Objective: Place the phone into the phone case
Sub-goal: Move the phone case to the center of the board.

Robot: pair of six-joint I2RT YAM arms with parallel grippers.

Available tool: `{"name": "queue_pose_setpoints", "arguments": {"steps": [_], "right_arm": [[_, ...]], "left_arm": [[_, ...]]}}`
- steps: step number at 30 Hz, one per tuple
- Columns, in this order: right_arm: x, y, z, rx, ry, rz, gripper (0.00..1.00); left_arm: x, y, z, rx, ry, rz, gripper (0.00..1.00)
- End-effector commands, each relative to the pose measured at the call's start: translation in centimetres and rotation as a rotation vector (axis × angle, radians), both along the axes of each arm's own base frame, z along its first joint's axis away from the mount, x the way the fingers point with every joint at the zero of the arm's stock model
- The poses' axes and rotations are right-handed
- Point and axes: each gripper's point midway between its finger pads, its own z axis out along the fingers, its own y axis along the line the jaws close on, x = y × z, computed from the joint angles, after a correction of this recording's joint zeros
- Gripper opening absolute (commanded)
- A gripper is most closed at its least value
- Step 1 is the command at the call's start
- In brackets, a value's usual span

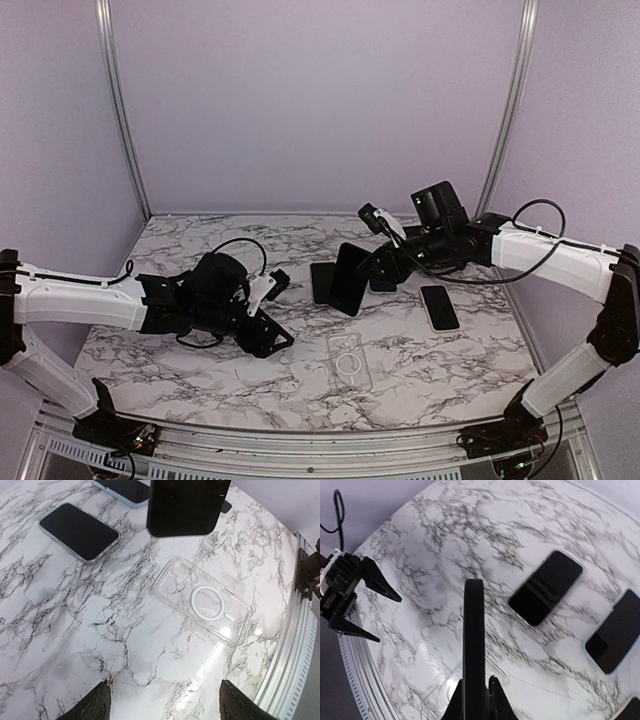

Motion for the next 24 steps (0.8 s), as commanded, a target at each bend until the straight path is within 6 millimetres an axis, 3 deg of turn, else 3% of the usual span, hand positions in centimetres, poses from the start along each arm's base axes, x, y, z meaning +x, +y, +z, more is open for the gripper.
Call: {"name": "queue_pose_setpoints", "arguments": {"steps": [1,5,8,15,24], "right_arm": [[-1.0,-6.3,-3.9,-0.211,0.123,-0.247,0.00],[-2.8,-9.6,-5.1,-0.310,0.176,-0.341,0.00],[-4.6,-10.3,-6.2,-0.322,0.238,-0.343,0.00],[-8.1,-8.2,-7.7,-0.155,0.388,-0.255,0.00],[-9.6,-6.1,-9.3,-0.157,0.421,-0.207,0.00]], "left_arm": [[-0.4,-0.8,-2.2,0.100,0.018,-0.028,0.74],[-0.9,-2.2,-4.0,0.163,0.014,-0.056,0.72],[-1.0,-2.9,-5.5,0.227,0.007,-0.057,0.69],[0.2,-3.7,-8.0,0.366,-0.039,0.002,0.50],[0.4,-4.8,-9.4,0.428,-0.060,0.004,0.49]]}}
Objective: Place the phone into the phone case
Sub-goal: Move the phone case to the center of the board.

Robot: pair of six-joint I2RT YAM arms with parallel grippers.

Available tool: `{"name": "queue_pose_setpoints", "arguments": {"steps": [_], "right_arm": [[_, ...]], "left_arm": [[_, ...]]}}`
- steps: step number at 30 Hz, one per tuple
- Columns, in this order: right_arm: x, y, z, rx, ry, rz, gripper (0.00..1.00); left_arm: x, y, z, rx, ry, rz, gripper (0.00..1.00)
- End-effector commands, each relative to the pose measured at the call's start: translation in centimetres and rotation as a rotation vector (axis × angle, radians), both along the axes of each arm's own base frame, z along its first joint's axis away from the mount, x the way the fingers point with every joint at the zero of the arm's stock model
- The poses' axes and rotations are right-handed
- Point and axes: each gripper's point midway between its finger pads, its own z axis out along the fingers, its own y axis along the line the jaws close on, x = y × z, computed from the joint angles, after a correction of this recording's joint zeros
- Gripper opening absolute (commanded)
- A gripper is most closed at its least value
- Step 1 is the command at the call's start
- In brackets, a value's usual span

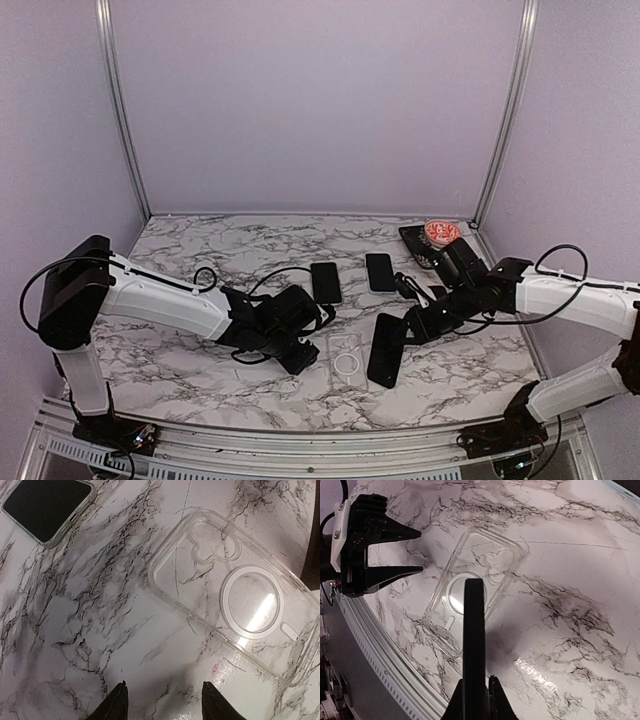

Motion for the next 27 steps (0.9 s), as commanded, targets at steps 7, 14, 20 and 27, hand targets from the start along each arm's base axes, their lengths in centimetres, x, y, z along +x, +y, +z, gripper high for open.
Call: {"name": "queue_pose_setpoints", "arguments": {"steps": [7,14,20,27], "right_arm": [[-0.8,3.4,0.8,0.062,-0.006,0.071,0.00],[0.3,2.6,1.9,0.000,-0.082,0.071,0.00],[2.5,1.2,1.3,-0.094,-0.140,-0.011,0.00],[4.1,1.9,0.9,-0.110,-0.174,-0.008,0.00]], "left_arm": [[-0.6,1.1,-2.1,0.090,0.007,0.003,0.48],[-3.4,0.3,-2.9,0.073,0.088,-0.098,0.45],[-6.5,-0.8,-4.3,0.100,0.124,-0.221,0.45],[-6.0,-0.8,-4.0,0.105,0.097,-0.206,0.45]]}}
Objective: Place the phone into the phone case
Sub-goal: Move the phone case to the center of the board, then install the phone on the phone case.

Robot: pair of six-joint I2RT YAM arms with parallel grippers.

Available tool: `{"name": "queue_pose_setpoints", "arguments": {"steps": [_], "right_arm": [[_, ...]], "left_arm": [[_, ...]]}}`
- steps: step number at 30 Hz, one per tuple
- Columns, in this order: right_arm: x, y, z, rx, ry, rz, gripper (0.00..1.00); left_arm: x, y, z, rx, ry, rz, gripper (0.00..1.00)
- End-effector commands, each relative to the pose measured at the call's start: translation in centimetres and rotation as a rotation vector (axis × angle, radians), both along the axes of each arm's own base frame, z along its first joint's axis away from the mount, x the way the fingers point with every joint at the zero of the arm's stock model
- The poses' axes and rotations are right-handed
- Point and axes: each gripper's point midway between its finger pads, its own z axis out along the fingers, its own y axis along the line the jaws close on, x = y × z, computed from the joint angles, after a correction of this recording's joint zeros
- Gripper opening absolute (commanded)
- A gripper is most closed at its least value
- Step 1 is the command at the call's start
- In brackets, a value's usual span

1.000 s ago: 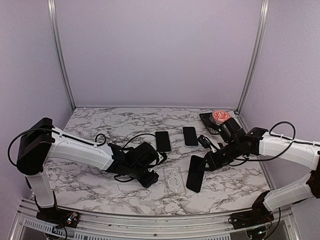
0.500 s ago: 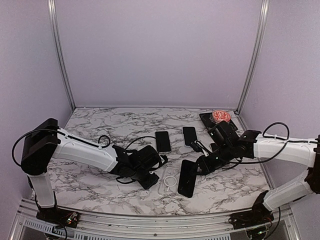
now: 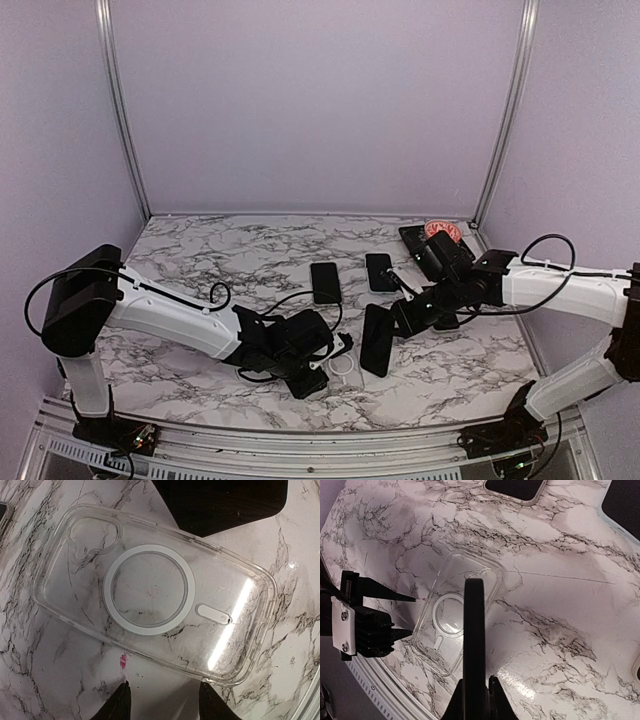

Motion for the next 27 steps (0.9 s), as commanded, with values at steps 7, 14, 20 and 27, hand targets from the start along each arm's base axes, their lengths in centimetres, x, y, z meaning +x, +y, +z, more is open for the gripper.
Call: {"name": "queue_pose_setpoints", "arguments": {"steps": [7,14,20,27], "right_arm": [[1.6,0.5,1.5,-0.009,-0.082,0.029,0.00],[0.6,3.5,9.3,0.233,-0.377,0.298,0.00],[-4.5,5.5,12.8,0.468,-0.739,0.769,0.00],[-7.3,6.1,9.8,0.492,-0.781,1.074,0.00]], "left_arm": [[-0.1,2.2,-1.9,0.103,-0.011,0.005,0.45],[1.5,2.5,2.6,-0.019,-0.073,0.048,0.45],[0.3,1.3,11.7,-0.444,-0.170,-0.038,0.72],[0.6,3.2,12.7,-0.526,-0.231,0.003,0.90]]}}
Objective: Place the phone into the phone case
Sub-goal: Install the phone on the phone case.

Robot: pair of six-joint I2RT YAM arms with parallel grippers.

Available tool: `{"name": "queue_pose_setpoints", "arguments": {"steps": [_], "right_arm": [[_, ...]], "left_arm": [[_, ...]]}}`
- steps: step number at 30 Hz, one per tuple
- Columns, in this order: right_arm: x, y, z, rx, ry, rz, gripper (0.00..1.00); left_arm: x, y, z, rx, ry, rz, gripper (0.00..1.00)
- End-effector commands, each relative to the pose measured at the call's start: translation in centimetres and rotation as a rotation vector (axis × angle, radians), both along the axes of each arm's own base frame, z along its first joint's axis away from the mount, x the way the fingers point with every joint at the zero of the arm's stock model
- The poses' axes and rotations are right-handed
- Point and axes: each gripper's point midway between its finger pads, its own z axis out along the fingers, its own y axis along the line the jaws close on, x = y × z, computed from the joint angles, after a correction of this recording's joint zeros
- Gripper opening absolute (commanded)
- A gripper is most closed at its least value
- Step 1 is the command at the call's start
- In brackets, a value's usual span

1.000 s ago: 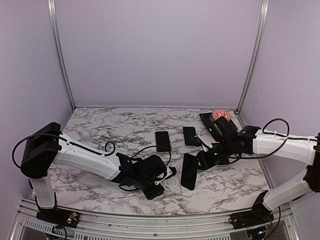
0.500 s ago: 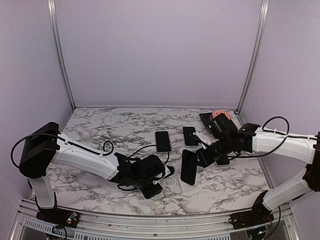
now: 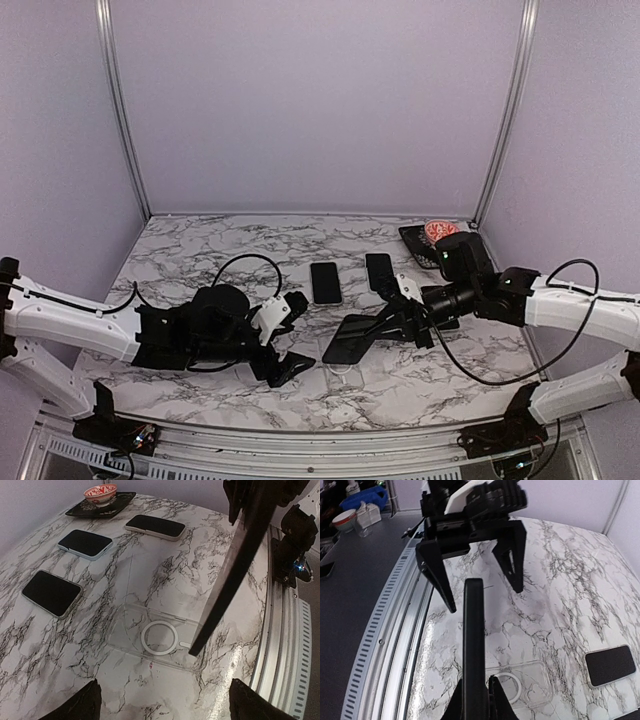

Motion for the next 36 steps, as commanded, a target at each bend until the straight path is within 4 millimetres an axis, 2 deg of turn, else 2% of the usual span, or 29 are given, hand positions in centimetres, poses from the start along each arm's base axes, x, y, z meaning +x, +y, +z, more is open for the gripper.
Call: {"name": "queue_pose_setpoints", "arguments": {"steps": [1,6,10,19,22,30,36], "right_arm": [[-1.3,1.2,0.5,0.024,-0.150,0.237,0.00],[-0.4,1.3,-3.0,-0.136,-0.092,0.222,0.00],[-0.1,1.4,-4.1,-0.164,-0.104,0.216,0.00],[-0.2,1.5,-6.7,-0.275,-0.031,0.249,0.00],[-0.7,1.6,-7.0,-0.276,-0.011,0.265,0.00],[-2.3,1.8,-5.2,-0.241,0.053,0.311,0.00],[-2.6,2.3,-6.2,-0.218,0.123,0.280,0.00]], "left_arm": [[0.8,-0.2,-0.1,-0.050,-0.016,0.024,0.89],[2.0,0.2,-2.1,-0.018,0.034,0.091,0.89],[2.7,0.4,-3.3,0.005,0.054,0.119,0.89],[2.9,0.6,-5.0,0.047,0.083,0.127,0.88],[3.0,0.6,-5.5,0.063,0.089,0.131,0.88],[3.1,0.3,-6.5,0.098,0.105,0.124,0.87],[3.2,0.1,-6.8,0.114,0.109,0.126,0.87]]}}
